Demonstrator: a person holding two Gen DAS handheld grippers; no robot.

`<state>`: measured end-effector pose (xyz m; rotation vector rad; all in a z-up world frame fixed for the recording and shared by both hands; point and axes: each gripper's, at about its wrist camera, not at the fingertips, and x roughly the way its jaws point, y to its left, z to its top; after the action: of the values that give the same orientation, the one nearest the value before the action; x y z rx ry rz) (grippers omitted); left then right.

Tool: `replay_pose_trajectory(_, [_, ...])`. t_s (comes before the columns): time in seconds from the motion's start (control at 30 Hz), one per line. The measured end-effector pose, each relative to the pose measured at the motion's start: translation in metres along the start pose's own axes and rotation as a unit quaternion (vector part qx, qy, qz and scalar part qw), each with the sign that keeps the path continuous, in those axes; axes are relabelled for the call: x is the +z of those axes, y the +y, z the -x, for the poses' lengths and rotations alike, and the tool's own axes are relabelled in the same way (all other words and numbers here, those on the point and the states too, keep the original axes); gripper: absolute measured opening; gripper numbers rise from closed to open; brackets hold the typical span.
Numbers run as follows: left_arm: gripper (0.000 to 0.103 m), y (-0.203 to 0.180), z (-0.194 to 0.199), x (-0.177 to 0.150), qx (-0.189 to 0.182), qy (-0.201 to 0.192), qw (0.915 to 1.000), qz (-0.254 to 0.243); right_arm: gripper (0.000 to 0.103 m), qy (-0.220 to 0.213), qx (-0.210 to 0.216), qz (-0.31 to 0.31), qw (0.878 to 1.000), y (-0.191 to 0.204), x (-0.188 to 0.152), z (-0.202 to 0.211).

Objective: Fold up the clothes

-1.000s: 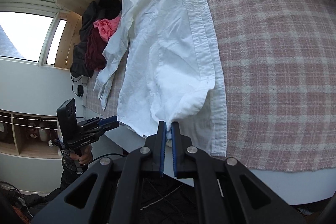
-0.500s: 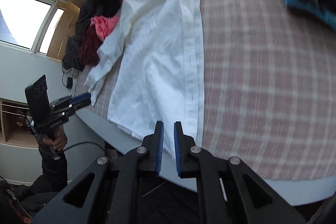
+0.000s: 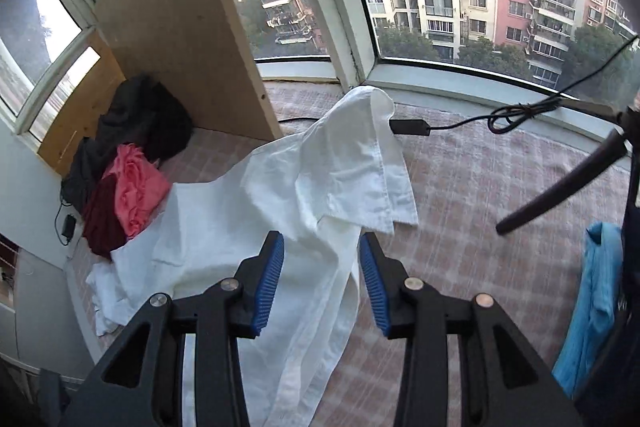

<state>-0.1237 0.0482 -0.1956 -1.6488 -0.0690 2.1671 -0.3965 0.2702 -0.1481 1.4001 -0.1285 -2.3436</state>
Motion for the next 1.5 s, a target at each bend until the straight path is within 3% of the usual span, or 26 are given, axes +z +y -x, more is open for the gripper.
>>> replay_pose_trajectory(0.13, [0.030,0.053,0.016,0.020,0.060,-0.011,0.9974,0.039,0.039,0.028,-0.033,0.016,0.999,-0.014,0.039,-0.058])
replay_pose_trajectory(0.27, [0.030,0.097,0.000,0.040,0.068,-0.003,0.9942,0.084,0.043,0.057,-0.036,0.034,0.997,-0.024,0.061,-0.099])
replay_pose_trajectory(0.43, [0.030,0.116,-0.024,0.054,0.069,0.006,0.9917,0.108,0.042,0.083,0.001,0.037,0.996,-0.035,0.070,-0.122])
replay_pose_trajectory(0.5, [0.030,0.114,-0.030,0.057,0.066,0.009,0.9923,0.104,0.006,0.089,0.013,0.043,0.995,-0.035,0.070,-0.120])
replay_pose_trajectory(0.63, [0.030,0.112,-0.042,0.061,0.067,0.024,0.9934,0.090,0.005,0.072,0.013,0.070,0.995,-0.028,0.070,-0.099])
replay_pose_trajectory(0.7, [0.030,0.112,-0.049,0.062,0.070,0.033,0.9934,0.084,0.005,0.055,-0.027,0.107,0.992,-0.017,0.072,-0.090])
replay_pose_trajectory(0.8, [0.030,0.118,-0.055,0.061,0.064,0.040,0.9931,0.090,0.005,0.029,-0.140,0.186,0.972,-0.004,0.079,-0.086])
replay_pose_trajectory(0.87, [0.030,0.122,-0.057,0.061,0.064,0.039,0.9926,0.095,0.006,0.037,-0.140,0.192,0.971,-0.008,0.086,-0.097])
replay_pose_trajectory(0.93, [0.030,0.125,-0.058,0.060,0.060,0.038,0.9925,0.100,0.008,0.033,-0.182,0.218,0.958,-0.006,0.086,-0.110])
replay_pose_trajectory(1.0, [0.030,0.127,-0.056,0.060,0.063,0.035,0.9924,0.100,0.014,0.036,-0.194,0.242,0.950,-0.001,0.084,-0.118])
replay_pose_trajectory(1.07, [0.030,0.129,-0.050,0.061,0.068,0.031,0.9927,0.095,0.019,0.036,-0.164,0.231,0.958,0.002,0.085,-0.112])
replay_pose_trajectory(1.13, [0.030,0.133,-0.036,0.064,0.074,0.017,0.9924,0.097,0.034,0.023,-0.130,0.205,0.970,0.001,0.086,-0.092])
replay_pose_trajectory(1.2, [0.030,0.139,-0.016,0.065,0.070,-0.001,0.9919,0.105,0.047,0.002,-0.118,0.194,0.974,0.006,0.085,-0.070])
replay_pose_trajectory(1.27, [0.031,0.143,0.006,0.060,0.070,-0.014,0.9916,0.108,0.047,-0.026,-0.108,0.183,0.977,0.005,0.075,-0.039])
replay_pose_trajectory(1.4, [0.032,0.142,0.038,0.044,0.081,-0.031,0.9902,0.110,0.053,-0.081,-0.026,0.117,0.989,-0.005,0.037,0.024])
replay_pose_trajectory(1.5, [0.032,0.138,0.047,0.037,0.061,-0.036,0.9901,0.122,0.061,-0.105,0.054,0.044,0.992,-0.014,-0.001,0.058])
